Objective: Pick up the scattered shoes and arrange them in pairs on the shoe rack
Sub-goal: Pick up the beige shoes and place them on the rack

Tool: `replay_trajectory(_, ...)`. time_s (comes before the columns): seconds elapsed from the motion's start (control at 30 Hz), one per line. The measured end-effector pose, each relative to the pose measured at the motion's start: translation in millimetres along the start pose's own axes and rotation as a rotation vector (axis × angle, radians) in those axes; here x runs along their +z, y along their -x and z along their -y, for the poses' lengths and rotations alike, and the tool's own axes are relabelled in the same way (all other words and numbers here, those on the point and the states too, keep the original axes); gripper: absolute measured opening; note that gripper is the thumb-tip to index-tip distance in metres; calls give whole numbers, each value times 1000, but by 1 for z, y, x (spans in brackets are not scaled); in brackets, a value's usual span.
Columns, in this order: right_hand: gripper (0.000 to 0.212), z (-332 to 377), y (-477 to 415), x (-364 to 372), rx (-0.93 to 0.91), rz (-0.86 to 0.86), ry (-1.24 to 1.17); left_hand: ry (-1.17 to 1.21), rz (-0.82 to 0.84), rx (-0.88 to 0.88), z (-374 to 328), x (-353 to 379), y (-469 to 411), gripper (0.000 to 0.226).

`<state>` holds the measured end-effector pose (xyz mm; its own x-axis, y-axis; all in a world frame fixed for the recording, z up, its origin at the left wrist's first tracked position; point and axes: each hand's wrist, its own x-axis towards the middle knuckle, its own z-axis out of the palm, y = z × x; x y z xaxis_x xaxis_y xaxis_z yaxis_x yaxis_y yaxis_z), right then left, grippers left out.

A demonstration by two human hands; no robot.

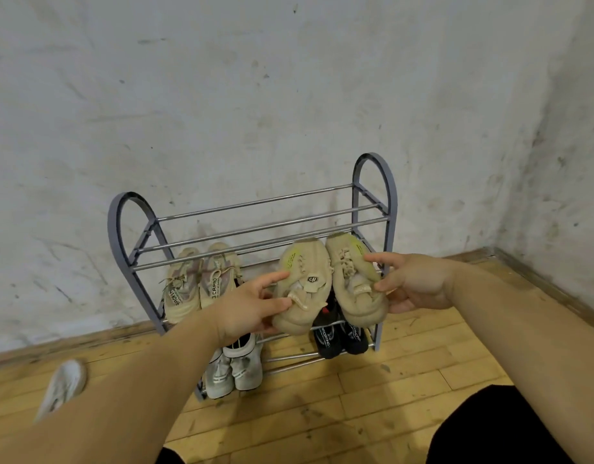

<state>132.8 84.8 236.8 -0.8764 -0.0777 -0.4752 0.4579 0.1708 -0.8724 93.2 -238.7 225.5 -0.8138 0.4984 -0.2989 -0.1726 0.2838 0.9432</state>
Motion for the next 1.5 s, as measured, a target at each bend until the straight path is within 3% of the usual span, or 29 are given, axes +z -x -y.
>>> replay_trajectory(0.37,67,13,-113,26,-97,-258,11,-84,-234,61,31,-4,-102,72)
replay_trajectory(0.57,60,11,-164,23,-138,-324,31,-227,-312,107,41,-12,-146,67)
replay_trajectory(0.7,46,11,-183,19,-156,-413,155,-458,-286,34,48,-16,-167,67)
replay_trajectory(0.83,56,5,-193,18,-130,-428,363,-726,-218,-42,54,-12,-177,79)
replay_trajectory(1.03,102,6,-187,26,-182,-317,652,-648,-168,16,45,-9,-172,89)
replay_trajectory(1.27,88,4,-178,22,-216,-335,617,-598,-202,87,48,-4,-174,83)
replay_trajectory(1.5,73,4,-171,14,-248,-475,619,-565,-217,152,41,18,-181,83)
